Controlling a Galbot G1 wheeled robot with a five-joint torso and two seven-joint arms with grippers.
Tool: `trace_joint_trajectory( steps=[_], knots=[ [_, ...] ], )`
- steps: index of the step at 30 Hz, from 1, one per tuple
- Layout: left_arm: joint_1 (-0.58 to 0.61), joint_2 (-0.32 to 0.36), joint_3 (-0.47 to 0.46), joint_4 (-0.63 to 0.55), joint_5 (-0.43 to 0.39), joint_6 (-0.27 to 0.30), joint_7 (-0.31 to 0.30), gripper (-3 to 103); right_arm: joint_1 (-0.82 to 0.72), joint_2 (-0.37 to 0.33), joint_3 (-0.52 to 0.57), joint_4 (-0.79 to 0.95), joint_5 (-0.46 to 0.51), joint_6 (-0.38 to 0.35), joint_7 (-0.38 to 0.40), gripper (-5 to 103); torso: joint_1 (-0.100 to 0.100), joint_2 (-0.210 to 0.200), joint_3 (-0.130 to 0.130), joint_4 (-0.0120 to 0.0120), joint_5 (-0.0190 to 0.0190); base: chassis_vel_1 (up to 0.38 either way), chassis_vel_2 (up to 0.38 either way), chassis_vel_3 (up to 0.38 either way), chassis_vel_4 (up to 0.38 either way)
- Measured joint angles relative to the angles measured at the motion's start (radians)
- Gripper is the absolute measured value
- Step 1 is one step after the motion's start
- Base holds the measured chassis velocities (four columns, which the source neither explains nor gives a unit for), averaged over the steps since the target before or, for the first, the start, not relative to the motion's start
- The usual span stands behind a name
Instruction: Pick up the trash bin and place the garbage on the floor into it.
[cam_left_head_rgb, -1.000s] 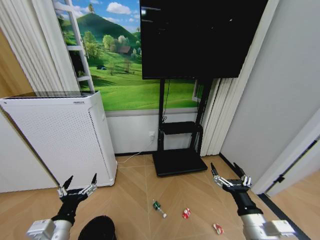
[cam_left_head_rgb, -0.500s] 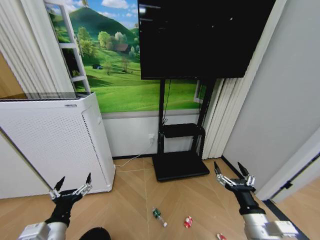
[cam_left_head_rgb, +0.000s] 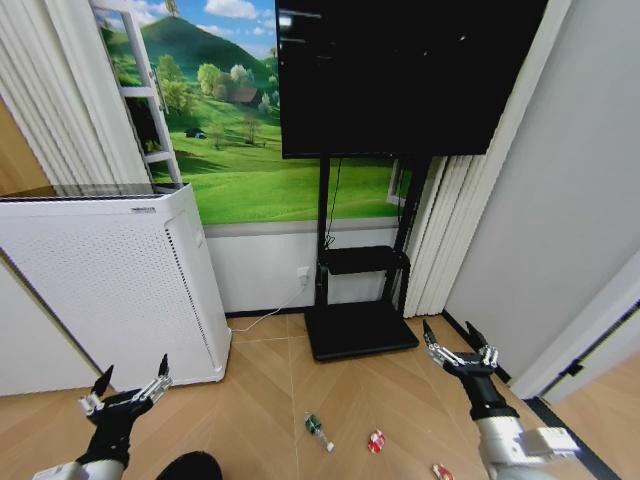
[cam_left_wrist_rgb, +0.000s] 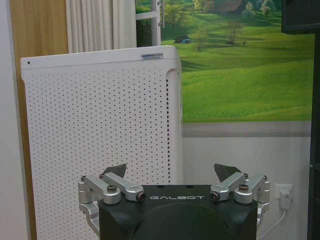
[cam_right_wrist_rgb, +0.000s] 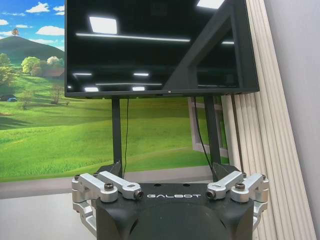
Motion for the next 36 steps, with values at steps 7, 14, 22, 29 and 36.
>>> trace_joint_trajectory(
  steps=[7, 14, 22, 29, 36],
  knots=[
    [-0.009, 0.013, 0.003, 0.001, 0.011, -0.006, 0.008, 99, -0.004, 0.009, 0.0, -0.001, -0.009, -0.001, 0.0, 100, -0.017, -0.038, -0.021, 0.0001, -0.0001, 0.0, 0.0, 0.0, 0.0],
    [-0.015, 0.046, 0.006, 0.036, 0.099, -0.056, 0.058, 99, -0.012, 0.015, -0.003, -0.019, -0.036, 0.013, 0.0, 100, -0.029, -0.069, -0.04, 0.0001, 0.0, 0.0, 0.0, 0.0, 0.0],
    [-0.02, 0.051, 0.024, 0.051, 0.107, -0.063, 0.067, 99, -0.025, 0.027, 0.009, -0.016, -0.042, 0.027, 0.006, 100, -0.045, -0.107, -0.062, 0.0, 0.0, 0.0, 0.0, 0.0, 0.0],
    [-0.022, 0.049, 0.025, 0.051, 0.086, -0.06, 0.067, 99, -0.027, 0.033, 0.006, -0.014, -0.056, 0.027, 0.006, 100, -0.055, -0.131, -0.076, 0.0001, -0.0001, 0.0, 0.0, 0.0, 0.0],
    [-0.025, 0.046, 0.02, 0.052, 0.087, -0.058, 0.066, 99, -0.025, 0.035, 0.007, -0.019, -0.058, 0.027, 0.004, 100, -0.065, -0.157, -0.091, 0.0, 0.0, 0.03, 0.044, 0.046, 0.04]
  ],
)
